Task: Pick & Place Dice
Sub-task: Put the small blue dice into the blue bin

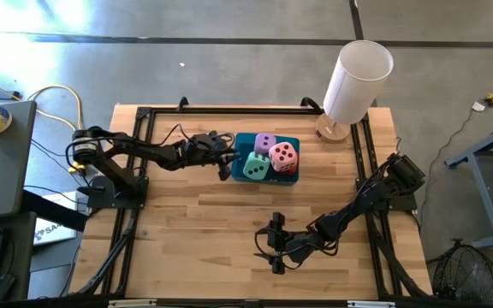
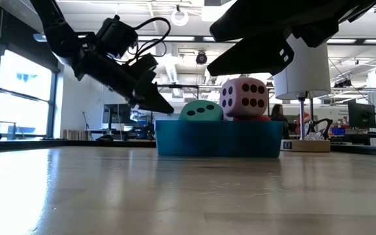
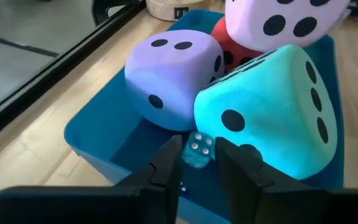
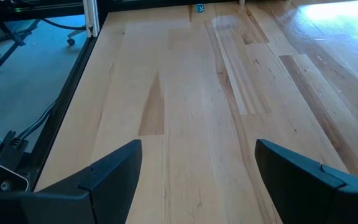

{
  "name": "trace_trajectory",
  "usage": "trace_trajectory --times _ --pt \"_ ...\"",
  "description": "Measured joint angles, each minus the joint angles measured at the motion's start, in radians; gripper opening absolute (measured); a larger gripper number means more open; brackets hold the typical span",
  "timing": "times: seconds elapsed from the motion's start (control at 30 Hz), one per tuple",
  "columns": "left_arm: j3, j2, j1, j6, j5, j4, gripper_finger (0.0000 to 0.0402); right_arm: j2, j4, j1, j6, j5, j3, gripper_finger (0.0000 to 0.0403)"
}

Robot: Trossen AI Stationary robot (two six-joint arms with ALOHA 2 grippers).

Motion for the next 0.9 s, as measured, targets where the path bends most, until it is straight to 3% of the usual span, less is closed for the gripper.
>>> trace_trajectory --times 0.33,0.9 --pt "0.0 0.031 -0.016 0.04 -0.023 0.02 0.0146 0.0 0.0 0.0 0.0 0.0 0.0 0.0305" --pt "0.0 0.031 -0.025 0.035 -0.023 0.059 0.015 0.0 0.0 0.0 0.0 0.0 0.0 0.0305"
